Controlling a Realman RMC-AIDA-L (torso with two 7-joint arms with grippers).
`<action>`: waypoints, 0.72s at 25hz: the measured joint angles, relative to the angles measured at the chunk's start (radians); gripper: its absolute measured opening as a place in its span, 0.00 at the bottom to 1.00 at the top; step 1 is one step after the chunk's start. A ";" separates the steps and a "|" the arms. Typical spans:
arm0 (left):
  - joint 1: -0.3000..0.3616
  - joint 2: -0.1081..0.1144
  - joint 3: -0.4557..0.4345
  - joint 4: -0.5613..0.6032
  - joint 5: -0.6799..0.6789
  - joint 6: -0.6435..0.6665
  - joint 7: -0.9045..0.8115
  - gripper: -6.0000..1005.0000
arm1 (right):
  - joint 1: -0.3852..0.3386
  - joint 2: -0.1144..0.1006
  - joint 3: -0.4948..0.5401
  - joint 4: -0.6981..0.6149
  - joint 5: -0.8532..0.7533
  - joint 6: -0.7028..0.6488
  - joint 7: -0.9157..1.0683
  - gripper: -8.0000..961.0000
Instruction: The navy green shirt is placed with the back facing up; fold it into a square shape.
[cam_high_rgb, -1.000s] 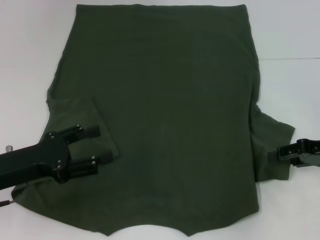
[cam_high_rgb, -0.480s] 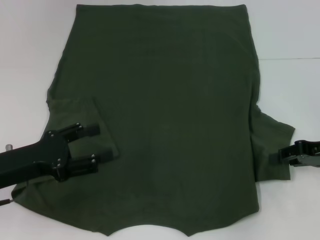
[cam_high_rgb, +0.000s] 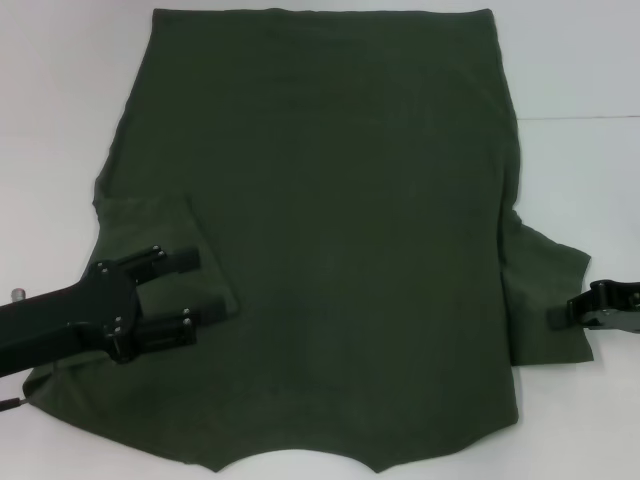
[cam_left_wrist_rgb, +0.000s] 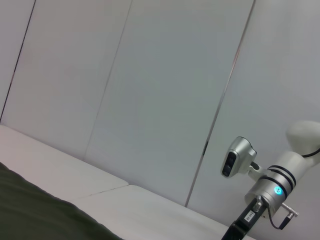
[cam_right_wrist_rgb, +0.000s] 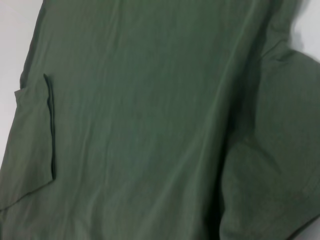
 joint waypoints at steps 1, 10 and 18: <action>0.000 0.000 0.000 0.000 0.000 0.000 0.000 0.86 | 0.000 -0.002 0.000 -0.001 0.000 -0.001 0.000 0.03; 0.001 0.000 0.000 -0.002 0.000 0.000 0.000 0.86 | 0.002 -0.071 0.018 -0.049 0.004 -0.077 -0.024 0.02; 0.003 0.000 0.000 0.003 0.000 0.004 -0.012 0.86 | 0.017 -0.083 0.033 -0.161 -0.001 -0.151 -0.035 0.02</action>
